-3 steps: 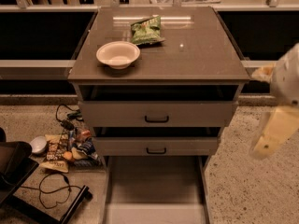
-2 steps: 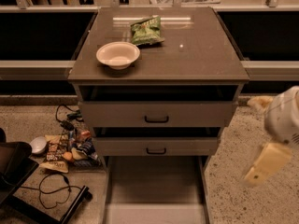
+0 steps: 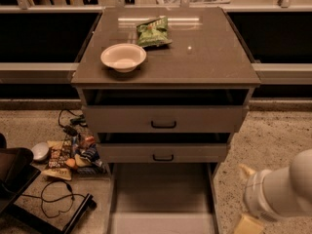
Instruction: Close bottom drawer
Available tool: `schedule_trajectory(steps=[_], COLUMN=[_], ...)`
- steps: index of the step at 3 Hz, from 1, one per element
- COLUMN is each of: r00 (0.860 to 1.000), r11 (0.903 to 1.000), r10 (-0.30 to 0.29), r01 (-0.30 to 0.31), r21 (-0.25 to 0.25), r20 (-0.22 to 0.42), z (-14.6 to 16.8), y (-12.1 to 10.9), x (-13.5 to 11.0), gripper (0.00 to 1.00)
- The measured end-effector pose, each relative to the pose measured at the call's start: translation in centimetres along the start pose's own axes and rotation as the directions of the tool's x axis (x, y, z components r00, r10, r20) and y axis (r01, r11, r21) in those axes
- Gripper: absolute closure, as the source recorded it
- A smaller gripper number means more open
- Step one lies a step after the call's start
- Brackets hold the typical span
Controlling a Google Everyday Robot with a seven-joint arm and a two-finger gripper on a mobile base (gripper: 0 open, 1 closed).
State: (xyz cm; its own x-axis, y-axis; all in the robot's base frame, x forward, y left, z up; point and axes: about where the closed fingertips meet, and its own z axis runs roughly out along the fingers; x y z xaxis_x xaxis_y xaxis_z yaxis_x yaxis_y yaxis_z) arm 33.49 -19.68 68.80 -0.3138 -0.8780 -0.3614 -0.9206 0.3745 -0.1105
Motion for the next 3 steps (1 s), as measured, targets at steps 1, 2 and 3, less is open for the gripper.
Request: schedule_trajectory(steps=[1,2,3], r00=[0.998,0.997,0.996], r11=[0.9941,0.9924,0.9863], r10=[0.057,0.067,0.076], r01=[-0.060,-0.069,-0.081], r21=[-0.090,-0.102,-0.144], r20=[-0.028,-0.030,-0.042], z=[5.2,5.6,8.8], y=[2.9,3.3,4.1], x=[2.4,2.7,3.5], gripper=[0.00,0.00,0.00])
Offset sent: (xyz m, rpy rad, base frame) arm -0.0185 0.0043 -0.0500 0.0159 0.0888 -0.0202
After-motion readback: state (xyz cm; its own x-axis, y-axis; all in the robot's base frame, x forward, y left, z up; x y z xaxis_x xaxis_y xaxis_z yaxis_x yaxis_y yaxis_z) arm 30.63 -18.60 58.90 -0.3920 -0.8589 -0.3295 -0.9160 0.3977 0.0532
